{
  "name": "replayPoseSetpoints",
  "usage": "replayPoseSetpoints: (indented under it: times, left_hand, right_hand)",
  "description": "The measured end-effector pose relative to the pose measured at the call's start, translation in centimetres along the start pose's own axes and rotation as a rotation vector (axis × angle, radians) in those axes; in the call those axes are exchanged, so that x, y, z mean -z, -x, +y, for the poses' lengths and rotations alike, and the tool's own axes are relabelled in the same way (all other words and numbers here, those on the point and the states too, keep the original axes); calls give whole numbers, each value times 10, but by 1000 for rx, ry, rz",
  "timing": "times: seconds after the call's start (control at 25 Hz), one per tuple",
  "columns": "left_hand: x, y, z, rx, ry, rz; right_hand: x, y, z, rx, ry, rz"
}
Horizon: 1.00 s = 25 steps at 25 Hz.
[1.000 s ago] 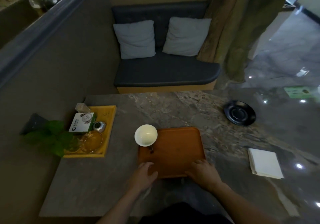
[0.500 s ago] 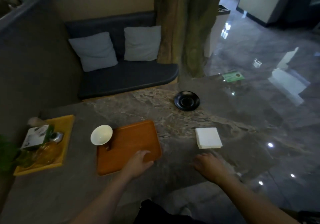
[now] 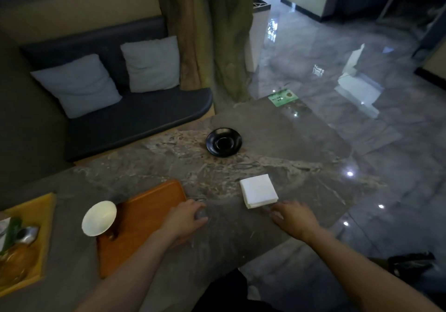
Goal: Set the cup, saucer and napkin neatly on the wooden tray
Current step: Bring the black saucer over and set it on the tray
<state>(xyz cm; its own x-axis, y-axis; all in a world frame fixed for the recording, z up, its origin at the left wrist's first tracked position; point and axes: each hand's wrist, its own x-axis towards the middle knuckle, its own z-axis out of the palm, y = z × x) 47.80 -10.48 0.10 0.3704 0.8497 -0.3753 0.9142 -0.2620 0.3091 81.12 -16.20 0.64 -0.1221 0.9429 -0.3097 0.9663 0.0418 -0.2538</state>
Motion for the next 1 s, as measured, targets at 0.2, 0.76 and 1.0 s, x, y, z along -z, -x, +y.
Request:
replayPoseSetpoints:
  times: [0.2, 0.76, 1.0]
  left_hand:
    - [20, -40, -5, -44, -201, -67]
    - [72, -160, -64, 13, -267, -215]
    - [88, -208, -68, 23, -238, -193]
  right_hand:
    - [12, -38, 12, -10, 18, -29]
    - [37, -183, 7, -26, 49, -125]
    - [49, -238, 15, -17, 164, -92]
